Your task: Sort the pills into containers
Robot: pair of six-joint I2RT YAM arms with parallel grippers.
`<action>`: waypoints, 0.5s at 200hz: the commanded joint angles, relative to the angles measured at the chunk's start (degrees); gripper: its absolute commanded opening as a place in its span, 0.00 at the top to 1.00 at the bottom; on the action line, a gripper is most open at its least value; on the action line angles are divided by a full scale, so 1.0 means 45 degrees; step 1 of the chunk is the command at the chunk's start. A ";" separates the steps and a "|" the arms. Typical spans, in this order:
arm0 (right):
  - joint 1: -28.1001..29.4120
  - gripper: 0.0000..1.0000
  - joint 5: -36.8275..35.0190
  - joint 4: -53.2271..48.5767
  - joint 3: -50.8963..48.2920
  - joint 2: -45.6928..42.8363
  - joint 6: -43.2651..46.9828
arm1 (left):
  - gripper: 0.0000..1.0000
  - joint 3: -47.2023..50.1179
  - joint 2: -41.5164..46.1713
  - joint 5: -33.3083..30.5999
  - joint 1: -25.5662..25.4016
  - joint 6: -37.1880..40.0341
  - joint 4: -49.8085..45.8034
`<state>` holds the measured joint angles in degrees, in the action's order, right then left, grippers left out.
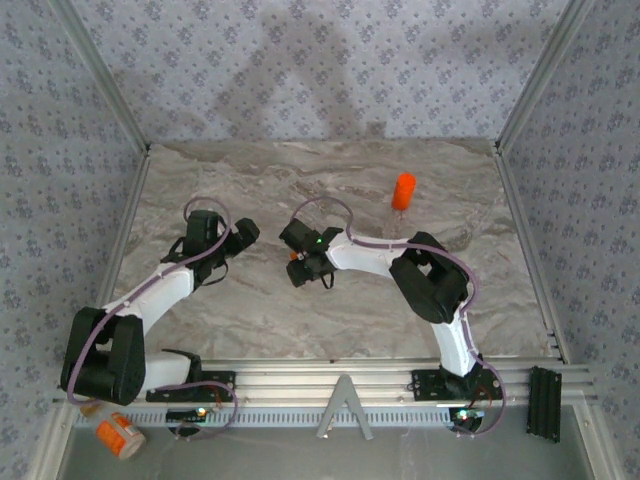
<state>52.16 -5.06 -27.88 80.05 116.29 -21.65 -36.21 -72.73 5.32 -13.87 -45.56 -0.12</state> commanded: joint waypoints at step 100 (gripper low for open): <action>0.0223 0.40 -0.0426 -0.0089 0.0428 0.0617 -0.0014 | 0.00 0.0116 0.0102 0.0292 0.0074 -0.0145 0.0378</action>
<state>52.66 -6.72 -28.27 80.44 116.66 -21.63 -36.14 -72.73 5.76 -13.87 -45.76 0.21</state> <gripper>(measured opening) 0.602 0.997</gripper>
